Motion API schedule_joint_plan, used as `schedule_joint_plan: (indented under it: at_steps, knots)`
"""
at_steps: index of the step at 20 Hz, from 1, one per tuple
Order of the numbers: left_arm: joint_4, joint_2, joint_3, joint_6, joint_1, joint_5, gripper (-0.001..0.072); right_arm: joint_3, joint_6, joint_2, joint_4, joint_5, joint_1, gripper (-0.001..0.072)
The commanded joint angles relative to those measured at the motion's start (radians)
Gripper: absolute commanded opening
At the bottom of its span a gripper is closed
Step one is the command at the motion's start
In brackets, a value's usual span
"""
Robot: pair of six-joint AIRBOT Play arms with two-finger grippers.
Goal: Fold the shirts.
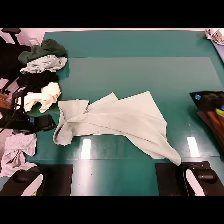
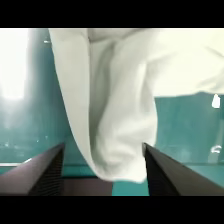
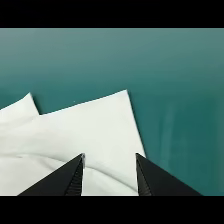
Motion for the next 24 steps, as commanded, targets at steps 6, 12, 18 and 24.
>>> schedule_joint_plan:
  at_steps: [6, 12, 18, 24]
  knots:
    - [0.133, -0.22, 0.002, 0.039, 0.001, 0.114, 0.056, 0.194, -0.084, -0.476, 0.099, 0.128, 0.001, 0.0384]
    - [0.01, -0.221, 0.003, 0.064, 0.001, 0.074, 0.0561, 0.234, -0.115, -0.639, 0.116, 0.164, 0.001, 0.0384]
    - [-0.125, -0.015, -0.002, 0.211, 0.001, -0.143, 0.0559, 0.232, -0.137, -0.668, 0.107, 0.192, 0.001, 0.0384]
    - [-0.17, 0.174, -0.082, 0.216, 0.001, -0.251, 0.0559, 0.231, -0.137, -0.668, 0.118, 0.19, 0.001, 0.0384]
